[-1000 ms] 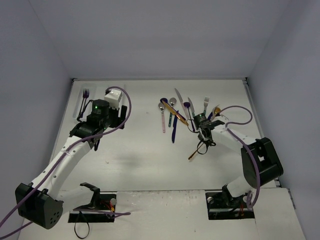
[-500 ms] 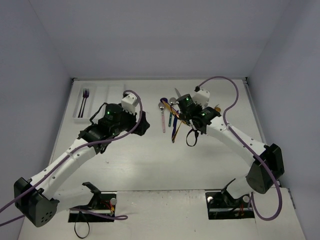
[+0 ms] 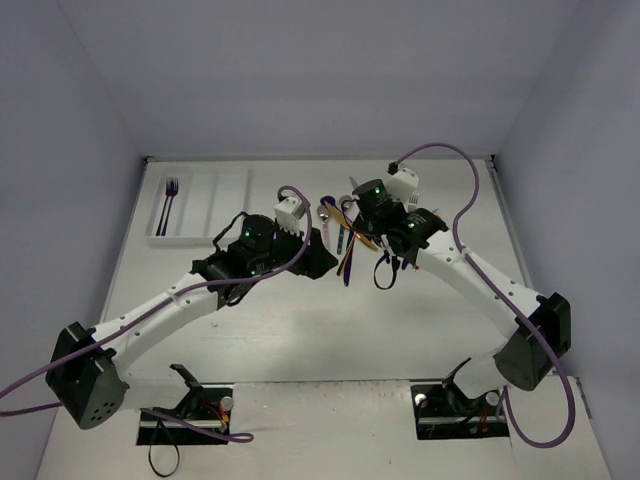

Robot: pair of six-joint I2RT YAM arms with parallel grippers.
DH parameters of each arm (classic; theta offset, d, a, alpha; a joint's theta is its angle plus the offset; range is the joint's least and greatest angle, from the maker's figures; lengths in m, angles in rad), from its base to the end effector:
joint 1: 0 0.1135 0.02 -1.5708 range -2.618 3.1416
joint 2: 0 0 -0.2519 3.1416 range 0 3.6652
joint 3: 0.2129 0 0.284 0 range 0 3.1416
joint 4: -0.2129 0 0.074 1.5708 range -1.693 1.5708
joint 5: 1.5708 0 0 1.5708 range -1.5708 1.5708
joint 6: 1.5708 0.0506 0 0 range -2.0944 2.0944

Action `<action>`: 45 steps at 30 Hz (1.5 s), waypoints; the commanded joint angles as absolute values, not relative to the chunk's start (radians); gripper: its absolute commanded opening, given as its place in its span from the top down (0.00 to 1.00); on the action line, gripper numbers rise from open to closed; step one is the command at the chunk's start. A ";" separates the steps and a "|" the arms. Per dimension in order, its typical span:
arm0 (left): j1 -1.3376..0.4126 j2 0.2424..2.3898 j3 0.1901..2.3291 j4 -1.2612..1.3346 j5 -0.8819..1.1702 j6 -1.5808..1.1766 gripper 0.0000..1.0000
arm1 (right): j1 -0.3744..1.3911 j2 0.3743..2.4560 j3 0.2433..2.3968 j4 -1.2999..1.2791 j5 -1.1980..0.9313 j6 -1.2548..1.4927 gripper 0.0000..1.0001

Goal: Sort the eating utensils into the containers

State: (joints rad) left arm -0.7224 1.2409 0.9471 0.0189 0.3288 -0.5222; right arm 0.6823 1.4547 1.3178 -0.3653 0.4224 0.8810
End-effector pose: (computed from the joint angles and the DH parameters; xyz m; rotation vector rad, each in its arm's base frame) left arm 0.2434 -0.2363 0.2958 0.4459 1.9479 -1.1421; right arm 0.3075 0.2231 0.3274 0.4627 2.0166 0.5432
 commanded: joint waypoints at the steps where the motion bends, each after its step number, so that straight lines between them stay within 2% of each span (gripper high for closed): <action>1: -0.736 1.248 0.957 0.175 0.394 -0.584 0.31 | 0.687 1.384 1.380 -0.344 0.417 0.899 1.00; 5: -0.738 1.264 0.946 0.243 0.447 -0.637 0.35 | 0.687 1.367 1.384 -0.344 0.417 0.900 1.00; 10: -0.738 1.292 0.930 0.303 0.490 -0.699 0.46 | 0.687 1.356 1.380 -0.344 0.412 0.907 1.00; 27: -0.747 1.328 0.918 0.349 0.504 -0.736 0.75 | 0.687 1.356 1.375 -0.335 0.403 0.920 1.00; 31: -0.752 1.333 0.917 0.352 0.506 -0.736 0.78 | 0.687 1.358 1.378 -0.332 0.399 0.920 1.00; 37: -0.753 1.331 0.916 0.357 0.505 -0.732 1.00 | 0.687 1.359 1.376 -0.328 0.402 0.919 1.00; 41: -0.752 1.323 0.910 0.357 0.497 -0.723 1.00 | 0.687 1.364 1.372 -0.329 0.402 0.917 1.00; 43: -0.752 1.321 0.907 0.357 0.497 -0.723 1.00 | 0.686 1.368 1.369 -0.327 0.402 0.913 0.95; 45: -0.752 1.319 0.898 0.365 0.493 -0.725 1.00 | 0.686 1.376 1.365 -0.328 0.399 0.903 0.83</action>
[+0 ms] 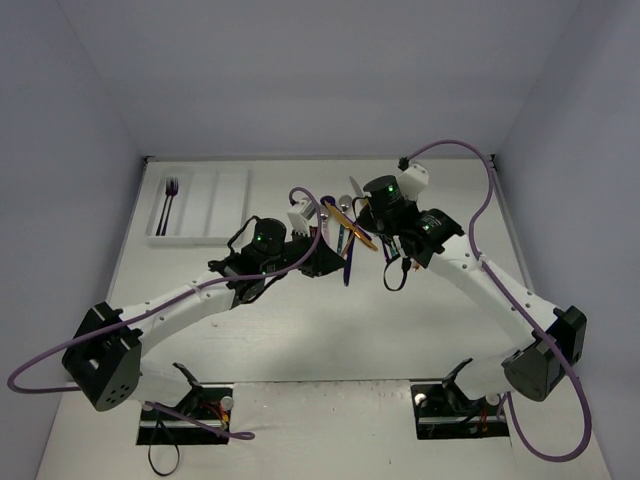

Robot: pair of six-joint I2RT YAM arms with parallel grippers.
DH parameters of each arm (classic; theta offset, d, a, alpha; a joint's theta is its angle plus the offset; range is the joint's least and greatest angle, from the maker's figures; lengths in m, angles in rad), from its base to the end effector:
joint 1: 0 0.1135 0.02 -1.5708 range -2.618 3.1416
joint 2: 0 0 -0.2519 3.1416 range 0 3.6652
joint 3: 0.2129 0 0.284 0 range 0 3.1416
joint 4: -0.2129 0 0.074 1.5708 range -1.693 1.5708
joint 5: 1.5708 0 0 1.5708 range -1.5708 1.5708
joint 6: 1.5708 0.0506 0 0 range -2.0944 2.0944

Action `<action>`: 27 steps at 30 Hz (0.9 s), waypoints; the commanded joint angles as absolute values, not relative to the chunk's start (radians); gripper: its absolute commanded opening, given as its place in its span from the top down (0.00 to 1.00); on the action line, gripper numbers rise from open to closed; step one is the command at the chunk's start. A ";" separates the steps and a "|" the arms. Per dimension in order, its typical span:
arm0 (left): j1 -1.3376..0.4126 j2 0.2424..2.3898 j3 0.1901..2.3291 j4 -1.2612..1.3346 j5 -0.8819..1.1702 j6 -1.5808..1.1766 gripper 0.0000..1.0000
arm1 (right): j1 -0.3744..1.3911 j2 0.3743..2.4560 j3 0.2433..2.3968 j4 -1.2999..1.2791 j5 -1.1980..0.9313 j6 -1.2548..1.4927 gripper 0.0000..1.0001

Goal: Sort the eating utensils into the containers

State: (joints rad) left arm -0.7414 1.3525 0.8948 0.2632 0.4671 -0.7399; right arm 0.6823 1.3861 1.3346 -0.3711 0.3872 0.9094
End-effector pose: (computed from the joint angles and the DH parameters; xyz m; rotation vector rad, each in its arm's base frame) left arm 0.2486 -0.2585 0.2676 0.3849 1.9600 -1.4318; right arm 0.2948 0.2149 0.3572 0.4793 1.9613 0.6508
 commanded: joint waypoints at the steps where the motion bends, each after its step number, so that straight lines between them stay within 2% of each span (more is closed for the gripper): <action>1: -0.752 1.317 0.893 0.369 0.490 -0.727 1.00 | 0.686 1.380 1.364 -0.328 0.399 0.899 0.76; 4: -0.750 1.309 0.878 0.376 0.475 -0.732 1.00 | 0.685 1.385 1.359 -0.327 0.404 0.884 0.57; 11: -0.716 1.293 0.840 0.377 0.448 -0.764 1.00 | 0.659 1.370 1.343 -0.329 0.429 0.842 0.25; 12: -0.703 1.289 0.826 0.376 0.448 -0.776 1.00 | 0.649 1.358 1.332 -0.328 0.430 0.827 0.18; 15: -0.633 1.253 0.792 0.377 0.457 -0.804 1.00 | 0.603 1.318 1.297 -0.328 0.419 0.802 0.06; 17: -0.583 1.229 0.764 0.377 0.478 -0.827 1.00 | 0.556 1.286 1.265 -0.328 0.397 0.784 0.02; 21: -0.371 1.180 0.701 0.376 0.561 -0.878 1.00 | 0.446 1.216 1.214 -0.328 0.330 0.741 0.00; 27: -0.030 1.187 0.668 0.367 0.750 -0.951 1.00 | 0.428 1.148 1.173 -0.328 0.336 0.674 0.00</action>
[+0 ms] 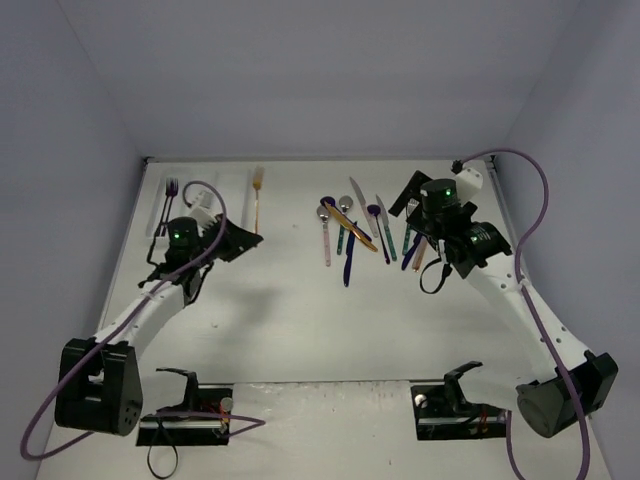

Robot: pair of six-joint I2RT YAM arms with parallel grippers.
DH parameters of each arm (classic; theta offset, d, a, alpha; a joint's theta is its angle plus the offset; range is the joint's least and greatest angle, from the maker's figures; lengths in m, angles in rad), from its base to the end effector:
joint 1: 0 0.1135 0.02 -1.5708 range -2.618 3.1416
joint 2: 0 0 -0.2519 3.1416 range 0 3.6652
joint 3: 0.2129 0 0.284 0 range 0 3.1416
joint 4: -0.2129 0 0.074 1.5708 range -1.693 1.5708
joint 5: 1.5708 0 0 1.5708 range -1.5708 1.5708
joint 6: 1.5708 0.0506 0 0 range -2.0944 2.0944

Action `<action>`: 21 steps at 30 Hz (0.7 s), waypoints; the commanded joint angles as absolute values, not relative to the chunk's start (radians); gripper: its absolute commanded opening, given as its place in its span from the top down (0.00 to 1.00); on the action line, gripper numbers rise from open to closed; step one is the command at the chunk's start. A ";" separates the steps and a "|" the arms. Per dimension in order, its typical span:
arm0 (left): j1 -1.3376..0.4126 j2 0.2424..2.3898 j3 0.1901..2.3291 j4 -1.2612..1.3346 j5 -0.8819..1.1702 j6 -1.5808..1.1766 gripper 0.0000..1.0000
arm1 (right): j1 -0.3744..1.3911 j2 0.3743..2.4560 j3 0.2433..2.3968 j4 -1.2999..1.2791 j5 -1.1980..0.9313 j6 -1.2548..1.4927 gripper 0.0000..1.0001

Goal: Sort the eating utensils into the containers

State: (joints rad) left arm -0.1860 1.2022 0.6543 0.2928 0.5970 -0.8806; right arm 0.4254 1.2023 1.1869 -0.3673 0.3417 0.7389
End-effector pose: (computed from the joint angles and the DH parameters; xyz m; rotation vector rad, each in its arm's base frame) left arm 0.2989 -0.0852 0.2259 -0.2251 1.9677 -1.2674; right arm 0.2990 0.1169 0.3588 0.5269 1.8835 0.4415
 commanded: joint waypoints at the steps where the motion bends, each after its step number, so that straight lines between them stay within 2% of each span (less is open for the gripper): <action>1: 0.017 1.197 0.673 0.361 0.769 -0.960 1.00 | 0.428 1.143 1.168 -0.328 0.336 0.666 0.00; 4: 0.164 1.267 0.735 0.319 0.845 -0.964 1.00 | 0.428 1.124 1.151 -0.328 0.336 0.639 0.00; 12: 0.386 1.470 0.961 0.130 0.936 -0.922 1.00 | 0.428 1.079 1.104 -0.330 0.318 0.597 0.00; 21: 0.496 1.707 1.330 -0.299 0.929 -0.677 1.00 | 0.425 1.041 1.075 -0.328 0.322 0.557 0.00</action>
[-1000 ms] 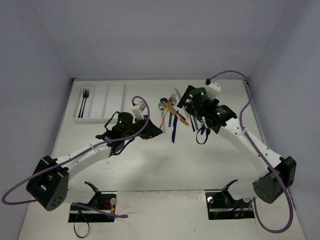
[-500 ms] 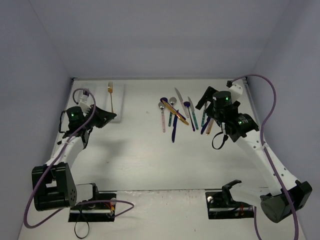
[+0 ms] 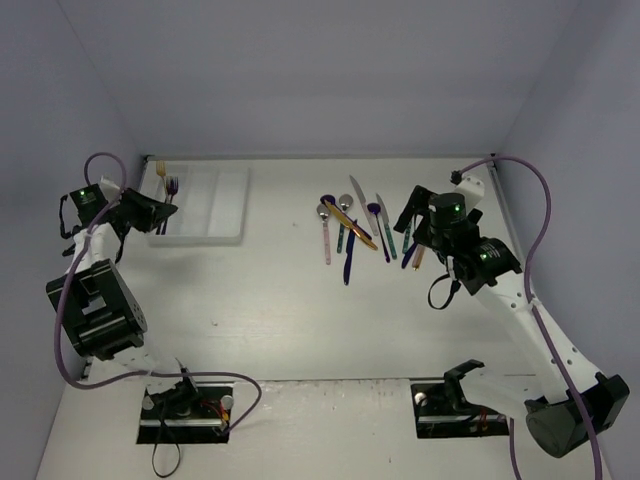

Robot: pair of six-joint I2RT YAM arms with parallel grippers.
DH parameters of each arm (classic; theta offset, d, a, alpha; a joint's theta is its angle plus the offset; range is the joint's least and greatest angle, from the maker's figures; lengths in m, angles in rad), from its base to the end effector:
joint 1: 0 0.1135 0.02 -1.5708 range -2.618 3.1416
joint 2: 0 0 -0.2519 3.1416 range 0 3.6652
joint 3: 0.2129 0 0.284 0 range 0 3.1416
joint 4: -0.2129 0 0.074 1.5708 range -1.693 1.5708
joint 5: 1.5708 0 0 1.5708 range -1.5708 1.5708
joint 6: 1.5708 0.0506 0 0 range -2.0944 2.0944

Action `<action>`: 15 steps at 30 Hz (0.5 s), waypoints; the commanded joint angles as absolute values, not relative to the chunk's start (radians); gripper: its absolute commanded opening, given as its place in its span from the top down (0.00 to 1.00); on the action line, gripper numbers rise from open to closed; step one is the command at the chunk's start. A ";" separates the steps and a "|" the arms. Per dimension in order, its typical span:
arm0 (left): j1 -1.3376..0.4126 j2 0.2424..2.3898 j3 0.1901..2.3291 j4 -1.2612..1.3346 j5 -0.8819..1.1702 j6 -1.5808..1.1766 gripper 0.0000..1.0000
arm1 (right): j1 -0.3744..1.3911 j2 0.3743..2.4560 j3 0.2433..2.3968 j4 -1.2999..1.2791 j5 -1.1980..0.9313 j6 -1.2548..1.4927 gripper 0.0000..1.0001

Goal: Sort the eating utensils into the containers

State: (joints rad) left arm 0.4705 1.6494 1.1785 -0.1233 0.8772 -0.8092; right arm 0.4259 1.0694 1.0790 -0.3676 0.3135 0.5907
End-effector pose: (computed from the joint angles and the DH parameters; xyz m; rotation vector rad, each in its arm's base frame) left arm 0.3764 0.1478 0.2326 -0.8204 1.9643 -1.1400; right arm 0.2708 0.1057 0.3543 0.3674 1.8940 0.3826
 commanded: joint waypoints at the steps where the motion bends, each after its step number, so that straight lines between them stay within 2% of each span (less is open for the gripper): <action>1: 0.505 1.736 1.364 -0.325 0.932 -0.667 1.00 | 0.424 1.041 1.071 -0.328 0.321 0.554 0.00; 15: 0.534 2.015 1.616 -0.445 0.983 -0.663 1.00 | 0.416 1.077 1.054 -0.328 0.310 0.543 0.00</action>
State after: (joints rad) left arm 0.5278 2.0212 1.5128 -0.4271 0.9290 -0.6846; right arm 0.4240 1.0587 1.0546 -0.3668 0.3046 0.5545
